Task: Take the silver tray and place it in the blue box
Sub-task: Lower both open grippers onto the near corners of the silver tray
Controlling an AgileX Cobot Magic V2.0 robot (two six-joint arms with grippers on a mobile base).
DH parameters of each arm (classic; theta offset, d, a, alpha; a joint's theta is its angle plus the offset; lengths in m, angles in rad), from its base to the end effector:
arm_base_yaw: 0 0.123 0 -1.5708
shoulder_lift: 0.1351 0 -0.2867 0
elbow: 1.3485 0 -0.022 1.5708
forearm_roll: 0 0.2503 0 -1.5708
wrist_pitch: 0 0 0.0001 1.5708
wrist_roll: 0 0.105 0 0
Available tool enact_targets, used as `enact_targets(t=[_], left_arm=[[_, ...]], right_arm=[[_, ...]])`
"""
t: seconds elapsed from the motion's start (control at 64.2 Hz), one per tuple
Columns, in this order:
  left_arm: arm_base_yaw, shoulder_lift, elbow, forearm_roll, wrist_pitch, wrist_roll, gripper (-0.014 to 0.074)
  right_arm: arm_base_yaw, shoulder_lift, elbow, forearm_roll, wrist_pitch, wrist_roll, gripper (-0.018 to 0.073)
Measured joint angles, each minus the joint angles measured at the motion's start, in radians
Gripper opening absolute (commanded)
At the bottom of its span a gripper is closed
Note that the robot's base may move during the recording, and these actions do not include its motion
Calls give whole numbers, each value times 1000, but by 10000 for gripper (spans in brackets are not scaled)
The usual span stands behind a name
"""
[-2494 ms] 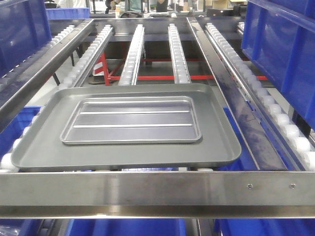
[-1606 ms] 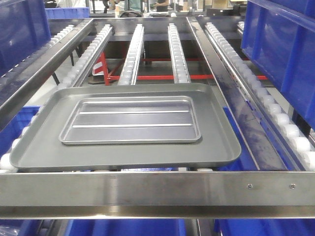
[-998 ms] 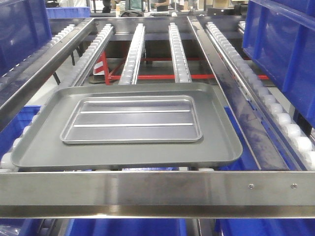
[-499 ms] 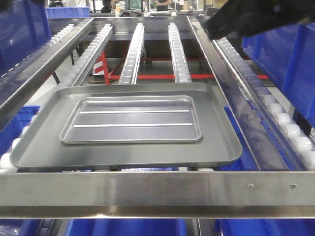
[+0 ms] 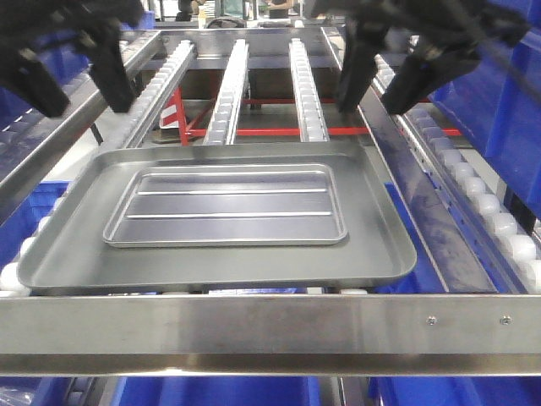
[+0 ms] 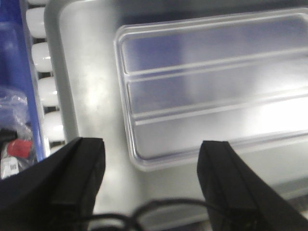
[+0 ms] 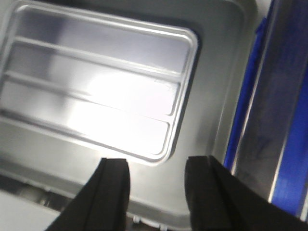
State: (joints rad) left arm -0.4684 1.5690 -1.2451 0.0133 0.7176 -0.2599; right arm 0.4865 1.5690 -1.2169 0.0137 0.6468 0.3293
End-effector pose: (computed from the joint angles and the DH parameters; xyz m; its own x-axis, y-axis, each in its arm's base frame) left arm 0.3102 -0.1559 0.2841 -0.8159 0.1357 -0.5620 0.2530 0.9578 -0.1361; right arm 0.3087 0.1642 0.2798 -0.8162 -0.0542 -0.5752 -0.2117 0.9544 0.2105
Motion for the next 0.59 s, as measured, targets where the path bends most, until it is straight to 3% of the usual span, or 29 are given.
enact_targets(t=[0.281,0.592], left_arm=[[1,192,-143,0,63,-6,333],[34,305,-169,2,62,-51,333]], right_arm=[[-2,234,-199,-47,124,42,393],[-2,367,-306,-130,169,136,393]])
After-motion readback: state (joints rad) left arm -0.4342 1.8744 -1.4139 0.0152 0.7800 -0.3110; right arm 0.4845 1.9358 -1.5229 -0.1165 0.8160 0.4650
